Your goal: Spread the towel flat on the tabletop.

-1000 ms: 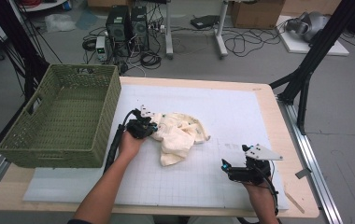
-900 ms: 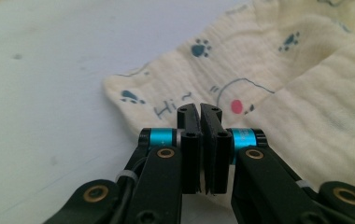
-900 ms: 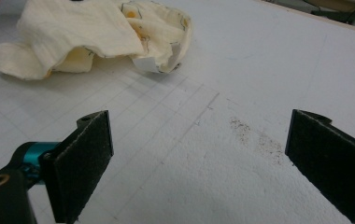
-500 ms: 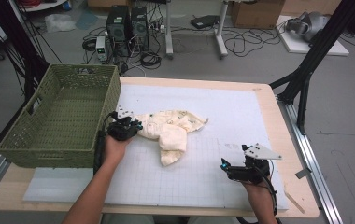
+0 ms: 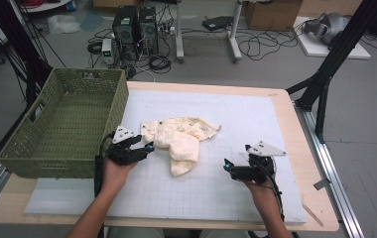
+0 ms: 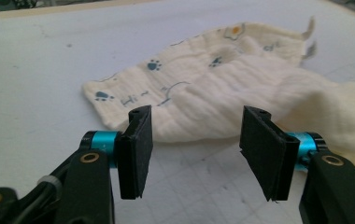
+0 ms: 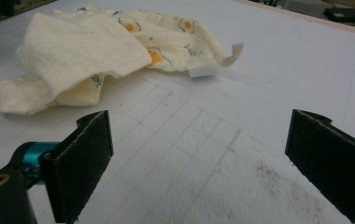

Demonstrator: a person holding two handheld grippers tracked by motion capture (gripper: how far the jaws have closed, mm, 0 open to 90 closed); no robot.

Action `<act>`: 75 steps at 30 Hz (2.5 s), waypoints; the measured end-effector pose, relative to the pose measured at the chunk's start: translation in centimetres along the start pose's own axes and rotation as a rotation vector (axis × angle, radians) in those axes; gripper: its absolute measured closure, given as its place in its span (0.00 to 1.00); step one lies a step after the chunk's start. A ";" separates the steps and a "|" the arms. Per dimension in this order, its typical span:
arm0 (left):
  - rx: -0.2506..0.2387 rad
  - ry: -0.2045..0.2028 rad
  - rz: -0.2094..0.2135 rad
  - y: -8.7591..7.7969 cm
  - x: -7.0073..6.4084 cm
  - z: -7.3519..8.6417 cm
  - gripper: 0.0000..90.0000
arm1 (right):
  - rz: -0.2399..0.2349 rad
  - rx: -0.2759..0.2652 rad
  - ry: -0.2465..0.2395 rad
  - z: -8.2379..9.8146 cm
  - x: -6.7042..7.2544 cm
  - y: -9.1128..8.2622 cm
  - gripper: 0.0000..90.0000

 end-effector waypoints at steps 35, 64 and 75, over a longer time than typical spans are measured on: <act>-0.042 -0.029 0.083 -0.5 -0.1 0.8 0.40 | 0.034 0.191 -0.091 -4.1 -0.7 10.8 0.94; -0.038 -0.032 0.160 2.0 -2.9 -1.0 0.40 | 0.164 0.096 0.003 2.2 -5.4 -0.4 0.54; 0.029 0.051 0.251 7.5 -8.5 -4.0 0.38 | 0.128 0.078 0.031 2.9 -5.6 -1.2 0.44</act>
Point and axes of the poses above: each handheld gripper's, and its own axes: y roughly forward along the jaws, z roughly out of its underside, x roughly to its left, the point moved 4 cm from there along y, roughly forward along the jaws, and after that the axes turned 3 degrees about z, right-handed, at the moved point
